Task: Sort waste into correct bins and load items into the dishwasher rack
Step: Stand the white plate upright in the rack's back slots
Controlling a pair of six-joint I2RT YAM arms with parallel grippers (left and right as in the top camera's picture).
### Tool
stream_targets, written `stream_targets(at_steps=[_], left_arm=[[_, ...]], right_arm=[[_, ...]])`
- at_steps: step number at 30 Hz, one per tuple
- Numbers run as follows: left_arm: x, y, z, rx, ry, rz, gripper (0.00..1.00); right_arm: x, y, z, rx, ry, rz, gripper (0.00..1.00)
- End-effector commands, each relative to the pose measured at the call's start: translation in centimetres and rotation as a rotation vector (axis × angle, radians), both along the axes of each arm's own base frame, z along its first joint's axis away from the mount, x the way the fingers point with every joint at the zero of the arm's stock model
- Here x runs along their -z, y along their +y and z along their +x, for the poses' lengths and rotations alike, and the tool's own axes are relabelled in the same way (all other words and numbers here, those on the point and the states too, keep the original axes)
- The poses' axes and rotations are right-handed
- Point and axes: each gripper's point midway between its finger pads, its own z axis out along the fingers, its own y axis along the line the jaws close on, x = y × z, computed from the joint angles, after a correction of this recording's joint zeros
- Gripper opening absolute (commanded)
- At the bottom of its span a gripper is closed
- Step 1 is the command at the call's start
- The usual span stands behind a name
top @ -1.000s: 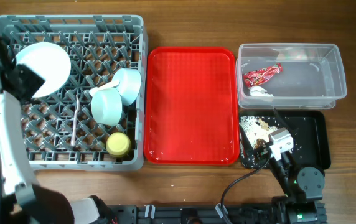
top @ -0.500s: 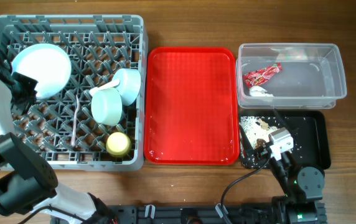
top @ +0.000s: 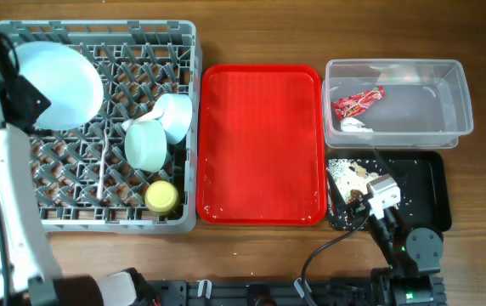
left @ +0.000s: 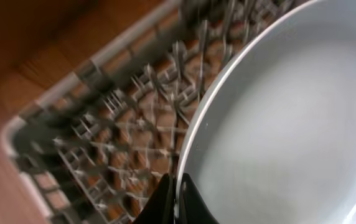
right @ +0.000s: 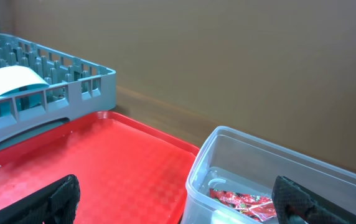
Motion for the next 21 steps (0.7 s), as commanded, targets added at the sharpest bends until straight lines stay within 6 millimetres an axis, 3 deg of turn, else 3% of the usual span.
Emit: stream_targets(at_steps=[1, 5, 10, 15, 17, 21], left_arm=[[-4.7, 0.6, -0.9, -0.030, 0.060, 0.329, 0.04], [-5.1, -0.6, 1.7, 0.044, 0.071, 0.416, 0.04], [-5.1, -1.0, 2.4, -0.024, 0.092, 0.516, 0.04], [-4.1, -1.6, 4.5, -0.024, 0.113, 0.573, 0.04], [-3.4, -1.7, 5.7, 0.003, 0.147, 0.606, 0.04], [-3.9, -1.4, 8.0, 0.050, 0.176, 0.691, 0.04]], right_arm=[[-0.1, 0.2, -0.1, -0.013, -0.009, -0.005, 1.00], [-0.1, 0.2, -0.1, -0.013, -0.009, -0.006, 1.00], [-0.1, 0.2, -0.1, -0.013, -0.009, -0.006, 1.00], [-0.1, 0.2, -0.1, -0.013, -0.009, -0.005, 1.00], [-0.1, 0.2, -0.1, -0.013, -0.009, -0.006, 1.00], [-0.1, 0.2, -0.1, -0.013, -0.009, -0.005, 1.00]])
